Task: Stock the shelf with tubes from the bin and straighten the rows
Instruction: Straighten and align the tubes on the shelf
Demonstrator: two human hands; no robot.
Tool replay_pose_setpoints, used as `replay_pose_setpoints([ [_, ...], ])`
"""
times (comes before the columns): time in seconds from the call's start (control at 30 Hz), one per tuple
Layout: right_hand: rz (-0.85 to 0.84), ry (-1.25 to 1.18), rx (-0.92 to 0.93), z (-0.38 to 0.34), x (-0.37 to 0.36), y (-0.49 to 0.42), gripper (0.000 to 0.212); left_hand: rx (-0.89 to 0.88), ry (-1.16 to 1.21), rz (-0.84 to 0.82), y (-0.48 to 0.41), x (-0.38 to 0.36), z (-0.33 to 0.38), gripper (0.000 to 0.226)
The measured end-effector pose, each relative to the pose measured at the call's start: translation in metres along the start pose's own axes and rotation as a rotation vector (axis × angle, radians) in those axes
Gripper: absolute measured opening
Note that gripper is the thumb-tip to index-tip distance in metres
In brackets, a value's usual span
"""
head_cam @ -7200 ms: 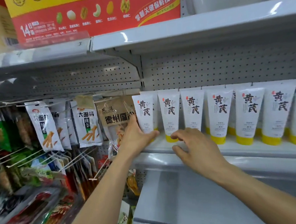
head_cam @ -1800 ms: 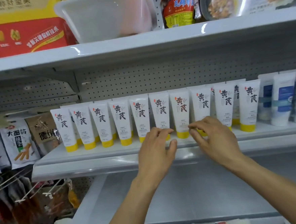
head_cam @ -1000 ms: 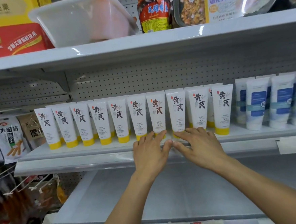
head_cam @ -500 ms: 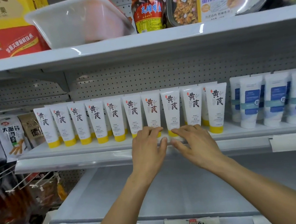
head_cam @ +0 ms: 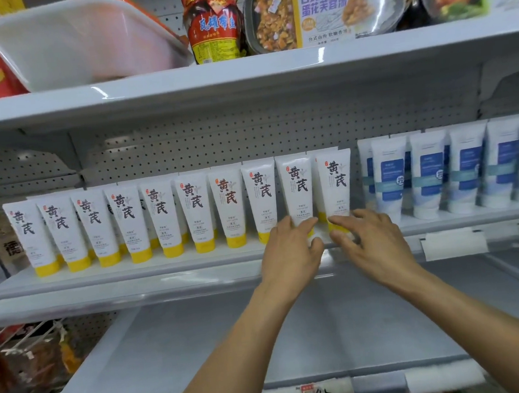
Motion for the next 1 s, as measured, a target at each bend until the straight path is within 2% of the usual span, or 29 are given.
replay_pose_setpoints([
  [0.1,-0.033,0.017,0.015,0.0025,-0.0054,-0.0028,0.075,0.051,-0.032,-0.031,-0.0059,-0.0058,-0.0028,0.046],
  [0.3,-0.033,0.060,0.045,0.0019,-0.0067,-0.0049,0.083,0.071,-0.069,-0.052,-0.0091,-0.0081,-0.0040,0.046],
  [0.6,-0.076,0.085,0.045,0.0012,-0.0084,-0.0035,0.062,0.066,-0.070,-0.056,-0.0098,-0.0081,-0.0040,0.048],
  [0.7,-0.078,0.072,0.048,0.0013,-0.0083,-0.0038,0.047,0.068,-0.076,-0.051,-0.0100,-0.0082,-0.0046,0.048],
  [1.0,-0.030,0.036,0.050,-0.0016,-0.0001,-0.0017,0.041,0.037,-0.062,-0.014,-0.0080,-0.0004,-0.0071,0.045],
])
Point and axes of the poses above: each hand's wrist, its own y-axis away from the middle knuckle, its own x-axis out of the back of the hand, z = x × y, the point moved 7 cm from there along -y, towards the middle knuckle
